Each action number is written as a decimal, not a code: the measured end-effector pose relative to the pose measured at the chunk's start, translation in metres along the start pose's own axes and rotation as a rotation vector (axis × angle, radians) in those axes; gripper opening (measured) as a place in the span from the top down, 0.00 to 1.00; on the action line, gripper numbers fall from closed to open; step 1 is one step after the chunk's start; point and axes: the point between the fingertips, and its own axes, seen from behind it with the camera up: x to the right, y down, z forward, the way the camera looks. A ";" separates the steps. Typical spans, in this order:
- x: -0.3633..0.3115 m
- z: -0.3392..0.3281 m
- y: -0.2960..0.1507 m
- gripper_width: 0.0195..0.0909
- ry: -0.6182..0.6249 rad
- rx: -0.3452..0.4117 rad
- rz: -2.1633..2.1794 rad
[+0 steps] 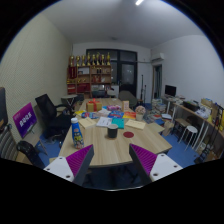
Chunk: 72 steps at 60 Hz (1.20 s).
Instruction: Pour water
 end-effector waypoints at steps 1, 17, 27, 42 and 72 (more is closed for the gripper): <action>0.000 0.005 0.005 0.13 -0.001 0.002 0.000; -0.058 0.013 0.027 0.13 -0.078 -0.003 -0.001; -0.109 0.079 0.035 0.13 -0.132 0.032 -0.014; -0.198 0.235 0.046 0.13 -0.201 0.074 -0.041; -0.243 0.385 0.059 0.41 -0.146 0.130 -0.180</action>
